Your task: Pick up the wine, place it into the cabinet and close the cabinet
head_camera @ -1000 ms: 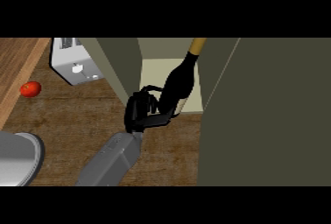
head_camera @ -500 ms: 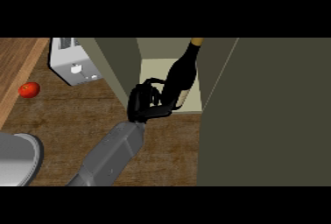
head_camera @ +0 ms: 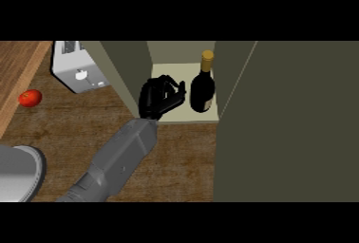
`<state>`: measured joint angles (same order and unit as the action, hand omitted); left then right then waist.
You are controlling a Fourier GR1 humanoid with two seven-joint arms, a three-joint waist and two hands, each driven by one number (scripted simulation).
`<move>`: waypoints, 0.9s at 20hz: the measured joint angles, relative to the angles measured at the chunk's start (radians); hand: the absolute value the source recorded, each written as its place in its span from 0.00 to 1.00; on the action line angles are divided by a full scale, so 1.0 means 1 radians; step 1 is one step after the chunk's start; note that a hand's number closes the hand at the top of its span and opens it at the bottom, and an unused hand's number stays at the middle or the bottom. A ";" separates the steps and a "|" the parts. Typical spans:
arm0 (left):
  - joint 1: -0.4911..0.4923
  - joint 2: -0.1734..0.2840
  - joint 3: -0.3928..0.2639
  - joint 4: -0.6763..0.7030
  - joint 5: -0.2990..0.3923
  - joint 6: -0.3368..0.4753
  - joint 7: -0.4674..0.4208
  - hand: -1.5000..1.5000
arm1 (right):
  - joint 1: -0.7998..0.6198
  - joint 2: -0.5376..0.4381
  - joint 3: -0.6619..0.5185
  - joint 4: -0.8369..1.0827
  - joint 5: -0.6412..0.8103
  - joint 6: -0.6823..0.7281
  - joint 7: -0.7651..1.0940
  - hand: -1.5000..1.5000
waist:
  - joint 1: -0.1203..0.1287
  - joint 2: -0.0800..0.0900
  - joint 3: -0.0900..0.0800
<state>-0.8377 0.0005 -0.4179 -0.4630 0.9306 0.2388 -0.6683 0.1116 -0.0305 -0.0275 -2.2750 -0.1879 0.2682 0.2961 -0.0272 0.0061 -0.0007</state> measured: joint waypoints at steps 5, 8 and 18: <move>-0.055 0.000 0.024 0.084 0.010 -0.030 -0.009 1.00 | -0.028 -0.013 -0.012 0.002 -0.018 -0.001 0.021 0.00 | -0.004 0.002 0.000; -0.080 0.000 0.014 0.110 0.029 -0.002 -0.003 1.00 | -0.030 -0.011 -0.004 -0.004 -0.013 0.001 0.016 0.00 | -0.011 0.003 0.000; -0.108 0.000 0.017 0.231 0.059 -0.022 -0.032 1.00 | -0.062 -0.016 -0.013 0.039 -0.021 0.005 0.004 0.00 | -0.024 0.009 0.000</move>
<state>-0.9456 0.0001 -0.4010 -0.2317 0.9894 0.2166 -0.7003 0.0500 -0.0461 -0.0408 -2.2357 -0.2085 0.2737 0.2999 -0.0508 0.0150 -0.0010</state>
